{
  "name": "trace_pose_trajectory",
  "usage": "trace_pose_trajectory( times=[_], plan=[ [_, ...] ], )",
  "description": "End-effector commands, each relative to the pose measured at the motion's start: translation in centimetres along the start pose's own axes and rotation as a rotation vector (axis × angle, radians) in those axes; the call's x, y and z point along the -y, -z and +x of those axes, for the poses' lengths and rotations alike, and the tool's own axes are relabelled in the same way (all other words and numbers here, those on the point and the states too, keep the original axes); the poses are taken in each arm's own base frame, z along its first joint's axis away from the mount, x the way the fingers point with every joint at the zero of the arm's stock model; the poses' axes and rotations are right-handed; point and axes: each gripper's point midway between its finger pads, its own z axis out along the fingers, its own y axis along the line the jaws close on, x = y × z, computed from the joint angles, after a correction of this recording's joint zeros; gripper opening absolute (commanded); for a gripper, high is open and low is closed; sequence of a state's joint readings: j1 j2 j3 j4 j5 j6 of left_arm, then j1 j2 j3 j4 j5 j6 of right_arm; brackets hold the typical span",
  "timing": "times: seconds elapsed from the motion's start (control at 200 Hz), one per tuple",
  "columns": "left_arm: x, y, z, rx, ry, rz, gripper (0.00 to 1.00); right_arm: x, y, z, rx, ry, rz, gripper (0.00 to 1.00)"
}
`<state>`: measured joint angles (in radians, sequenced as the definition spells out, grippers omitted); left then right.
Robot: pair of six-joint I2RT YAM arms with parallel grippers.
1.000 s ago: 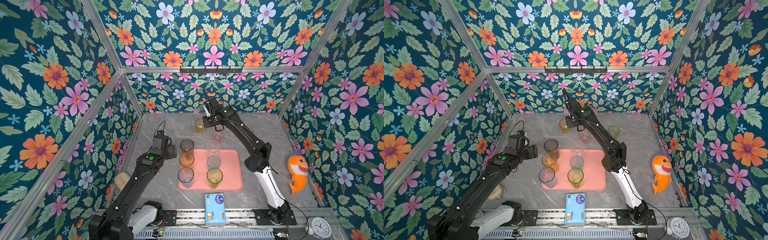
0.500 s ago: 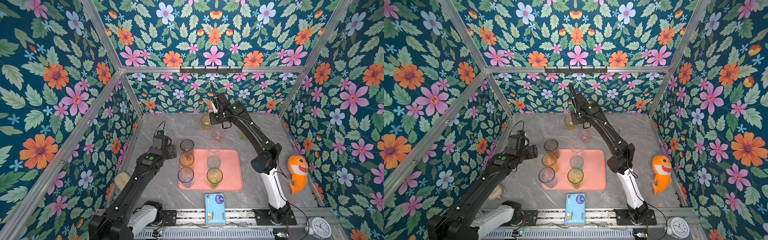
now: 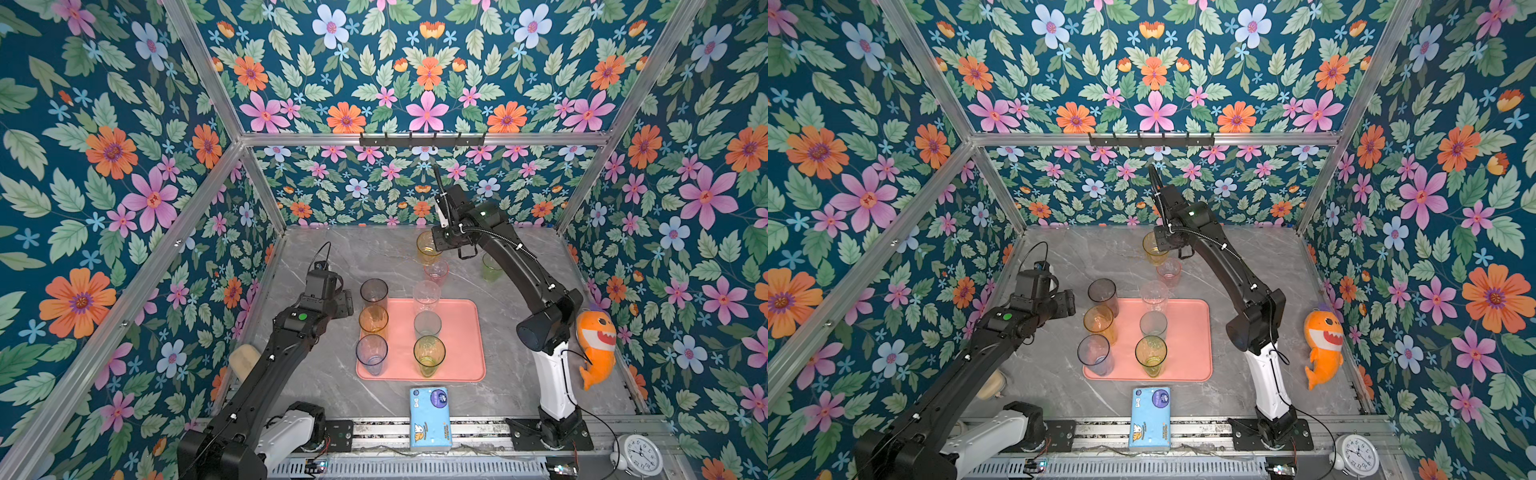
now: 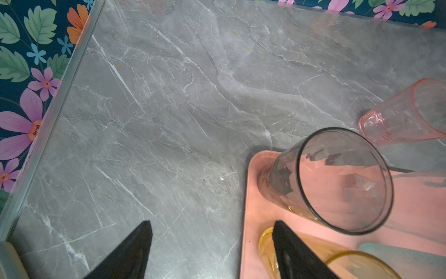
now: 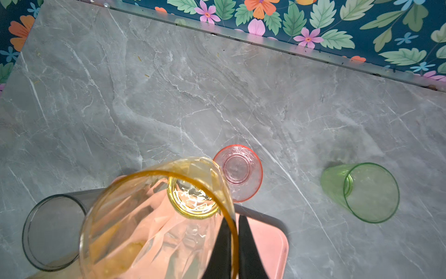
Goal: Place the glasses into the tray
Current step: 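Carry the yellow cup with the right gripper over the tray's far corner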
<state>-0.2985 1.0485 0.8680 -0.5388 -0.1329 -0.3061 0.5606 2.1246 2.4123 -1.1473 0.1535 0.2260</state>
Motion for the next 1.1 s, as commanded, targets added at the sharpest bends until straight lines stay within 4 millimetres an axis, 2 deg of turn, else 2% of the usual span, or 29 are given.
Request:
trace_pose_trajectory(
  times=[0.0, 0.31, 0.685, 0.975, 1.04, 1.055, 1.095],
  plan=[
    [0.1, -0.1, -0.2, 0.010, -0.001, 0.003, 0.81, 1.1, 0.8, -0.1, 0.016, 0.006, 0.027, 0.00],
    [0.2, -0.1, -0.2, 0.009, -0.002, 0.010, 0.81, 3.7, 2.0, 1.9, 0.003, -0.029, 0.076, 0.00],
    [0.3, -0.2, -0.1, 0.004, -0.001, 0.012, 0.81, 5.9, 2.5, 5.9, -0.007, -0.088, 0.097, 0.00],
    [0.3, -0.2, -0.1, 0.005, -0.002, 0.011, 0.81, 6.3, 1.8, 9.2, -0.038, -0.118, 0.096, 0.00],
    [0.3, -0.2, -0.2, 0.005, -0.001, 0.012, 0.81, 6.2, 1.0, 10.1, -0.060, -0.119, 0.089, 0.00],
    [0.3, -0.2, -0.2, 0.006, -0.001, 0.012, 0.81, 6.2, 2.0, 9.9, -0.038, -0.125, 0.080, 0.00],
    [0.3, -0.3, -0.1, 0.004, -0.001, 0.012, 0.82, 6.2, 2.1, 10.4, -0.042, -0.131, 0.074, 0.00]
  ],
)
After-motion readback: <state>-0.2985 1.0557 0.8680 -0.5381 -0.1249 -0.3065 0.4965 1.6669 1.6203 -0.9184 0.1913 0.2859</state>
